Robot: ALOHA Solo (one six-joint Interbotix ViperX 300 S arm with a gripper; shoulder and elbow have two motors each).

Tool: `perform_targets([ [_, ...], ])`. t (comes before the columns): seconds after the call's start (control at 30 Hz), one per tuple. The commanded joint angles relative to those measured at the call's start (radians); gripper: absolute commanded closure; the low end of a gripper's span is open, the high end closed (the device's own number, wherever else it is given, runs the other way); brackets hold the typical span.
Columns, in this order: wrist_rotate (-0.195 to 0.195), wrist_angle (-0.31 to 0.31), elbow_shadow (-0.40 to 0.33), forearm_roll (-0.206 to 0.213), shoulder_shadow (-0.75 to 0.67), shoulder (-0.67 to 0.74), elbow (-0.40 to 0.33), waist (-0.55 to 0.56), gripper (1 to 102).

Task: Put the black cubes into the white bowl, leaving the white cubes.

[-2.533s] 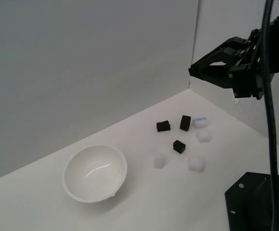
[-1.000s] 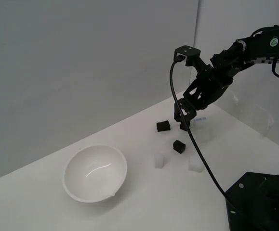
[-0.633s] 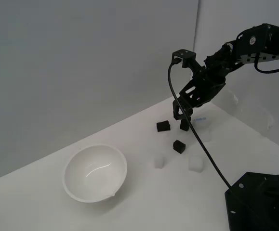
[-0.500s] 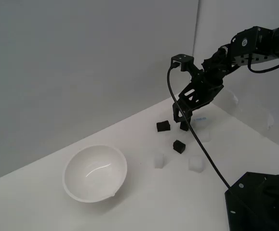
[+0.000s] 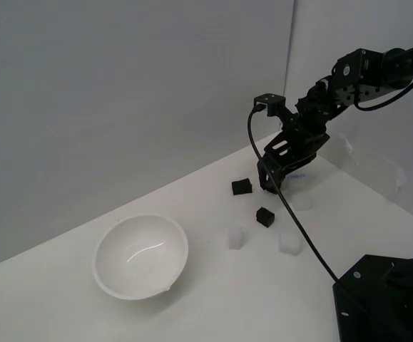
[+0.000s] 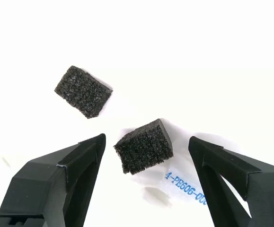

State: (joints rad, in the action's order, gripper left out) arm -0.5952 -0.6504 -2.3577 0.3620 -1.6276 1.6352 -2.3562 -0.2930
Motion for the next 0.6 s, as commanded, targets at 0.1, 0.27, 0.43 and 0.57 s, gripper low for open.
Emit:
perform_targets([
  [0.1,-0.009,-0.006,0.021,0.017,0.006,-0.009,0.014,-0.018,3],
  [0.27,-0.008,-0.008,0.021,0.017,0.018,-0.025,0.014,-0.018,3],
  [0.43,-0.008,-0.029,0.023,0.017,0.015,-0.023,0.015,-0.02,36],
  [0.57,-0.008,-0.038,0.023,0.017,0.011,-0.018,0.015,-0.02,68],
])
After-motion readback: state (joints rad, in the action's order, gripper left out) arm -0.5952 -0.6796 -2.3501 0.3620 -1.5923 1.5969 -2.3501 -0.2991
